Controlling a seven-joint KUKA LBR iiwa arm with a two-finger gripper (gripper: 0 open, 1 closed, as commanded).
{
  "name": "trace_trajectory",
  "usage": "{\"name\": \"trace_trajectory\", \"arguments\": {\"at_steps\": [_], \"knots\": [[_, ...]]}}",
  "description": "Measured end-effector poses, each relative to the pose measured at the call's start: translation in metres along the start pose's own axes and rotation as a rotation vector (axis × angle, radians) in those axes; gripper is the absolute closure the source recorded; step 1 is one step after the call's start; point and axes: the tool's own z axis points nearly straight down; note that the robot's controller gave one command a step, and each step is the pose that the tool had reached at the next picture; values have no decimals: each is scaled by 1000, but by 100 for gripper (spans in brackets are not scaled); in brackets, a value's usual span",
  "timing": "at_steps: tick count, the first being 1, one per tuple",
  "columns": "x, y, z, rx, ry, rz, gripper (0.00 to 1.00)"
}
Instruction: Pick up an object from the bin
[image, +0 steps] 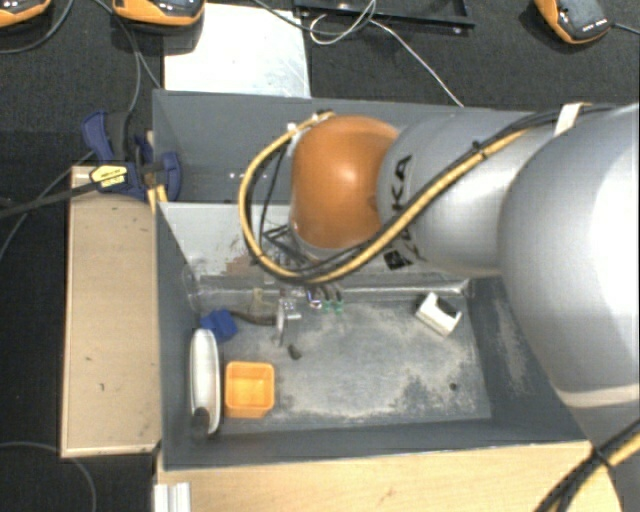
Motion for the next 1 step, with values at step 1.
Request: {"name": "trace_trajectory", "arguments": {"at_steps": [1], "knots": [[6,-68,46,5,15,-139,0]]}}
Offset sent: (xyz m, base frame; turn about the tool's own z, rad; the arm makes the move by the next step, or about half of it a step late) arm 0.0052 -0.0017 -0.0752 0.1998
